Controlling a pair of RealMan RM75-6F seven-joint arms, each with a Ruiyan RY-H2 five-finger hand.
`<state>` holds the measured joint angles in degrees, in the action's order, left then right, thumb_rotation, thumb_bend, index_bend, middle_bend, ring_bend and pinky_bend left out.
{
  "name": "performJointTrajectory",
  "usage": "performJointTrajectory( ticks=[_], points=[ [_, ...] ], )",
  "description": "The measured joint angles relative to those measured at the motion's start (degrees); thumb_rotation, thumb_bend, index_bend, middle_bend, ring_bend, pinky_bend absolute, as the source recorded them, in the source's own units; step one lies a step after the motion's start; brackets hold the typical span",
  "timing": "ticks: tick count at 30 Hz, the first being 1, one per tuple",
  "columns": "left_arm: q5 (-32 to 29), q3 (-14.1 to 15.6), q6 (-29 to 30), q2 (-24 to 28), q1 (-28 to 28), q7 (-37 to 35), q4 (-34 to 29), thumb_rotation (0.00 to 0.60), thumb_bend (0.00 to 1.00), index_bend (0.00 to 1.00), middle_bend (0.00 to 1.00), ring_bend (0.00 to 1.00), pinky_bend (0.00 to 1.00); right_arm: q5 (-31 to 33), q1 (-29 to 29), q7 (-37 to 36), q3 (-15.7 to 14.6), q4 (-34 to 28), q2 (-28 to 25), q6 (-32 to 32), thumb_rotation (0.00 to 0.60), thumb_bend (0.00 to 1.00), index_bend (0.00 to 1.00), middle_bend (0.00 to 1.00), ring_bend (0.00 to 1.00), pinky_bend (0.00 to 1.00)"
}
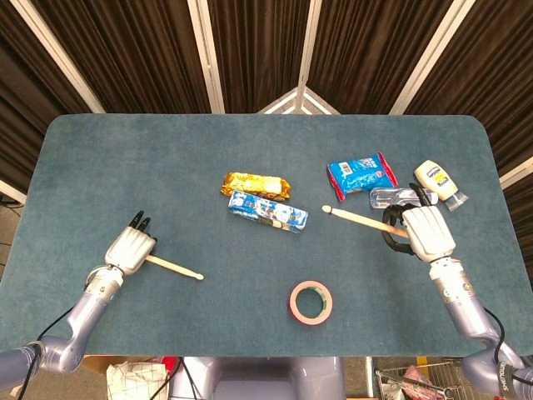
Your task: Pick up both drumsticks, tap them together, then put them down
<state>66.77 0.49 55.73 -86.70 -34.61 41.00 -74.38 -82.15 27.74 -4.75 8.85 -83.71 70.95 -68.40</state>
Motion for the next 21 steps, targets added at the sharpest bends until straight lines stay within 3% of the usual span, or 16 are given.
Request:
performJointTrajectory(
  ticks=[21],
  points=[
    [1.12,-0.65,1.97,-0.44,0.26,-0.2,0.72,0.6,0.47,0.63,0.57,0.13,0.04,0.11,0.07,0.16,0.28,-0.48,-0.5,0.05,0.6,0.41,0.79,0.67,0.55,0.07]
  ],
)
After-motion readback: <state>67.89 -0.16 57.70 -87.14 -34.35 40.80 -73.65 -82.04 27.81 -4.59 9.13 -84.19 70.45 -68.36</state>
